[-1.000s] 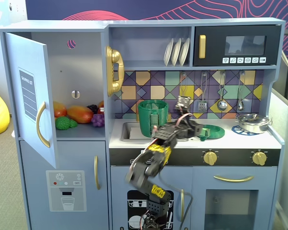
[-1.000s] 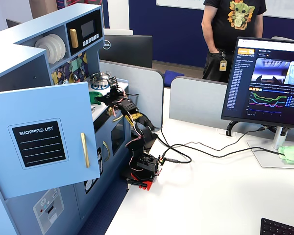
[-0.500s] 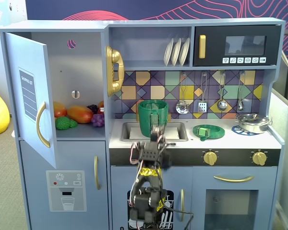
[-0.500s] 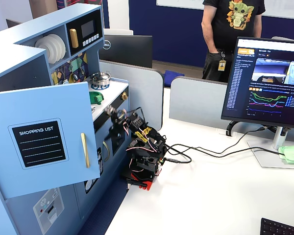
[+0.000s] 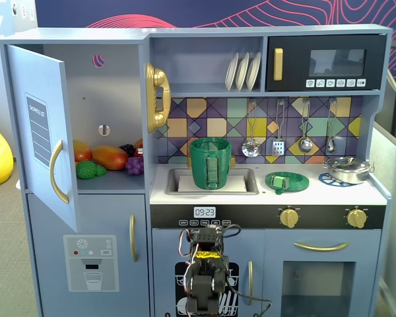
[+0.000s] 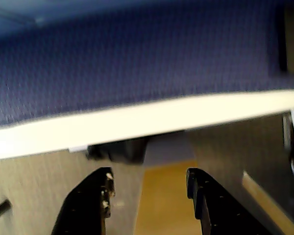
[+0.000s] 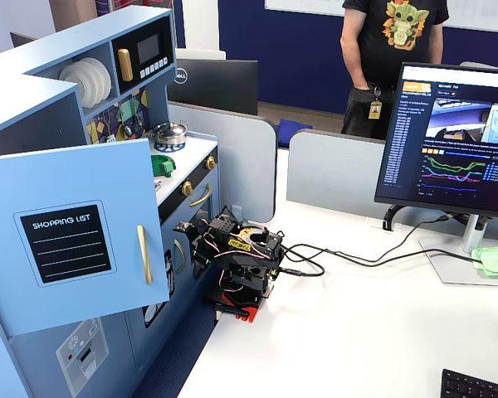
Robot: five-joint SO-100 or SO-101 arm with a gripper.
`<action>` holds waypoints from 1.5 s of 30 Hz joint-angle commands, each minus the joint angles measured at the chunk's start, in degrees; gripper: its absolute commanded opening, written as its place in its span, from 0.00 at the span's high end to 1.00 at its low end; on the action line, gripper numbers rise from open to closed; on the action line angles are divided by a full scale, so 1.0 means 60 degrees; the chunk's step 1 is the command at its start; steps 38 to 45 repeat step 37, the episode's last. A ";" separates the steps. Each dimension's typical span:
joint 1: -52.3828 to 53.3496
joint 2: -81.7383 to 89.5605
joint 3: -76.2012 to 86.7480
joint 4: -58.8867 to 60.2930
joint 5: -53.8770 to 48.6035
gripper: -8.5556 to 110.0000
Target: Take off the lid from the green recipient and place it on the counter
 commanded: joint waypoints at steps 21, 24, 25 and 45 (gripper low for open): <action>0.0146 0.1348 0.0132 0.2681 0.0176 0.85; 0.0146 0.1348 0.0132 0.2681 0.0176 0.85; 0.0146 0.1348 0.0132 0.2681 0.0176 0.85; 0.0146 0.1348 0.0132 0.2681 0.0176 0.85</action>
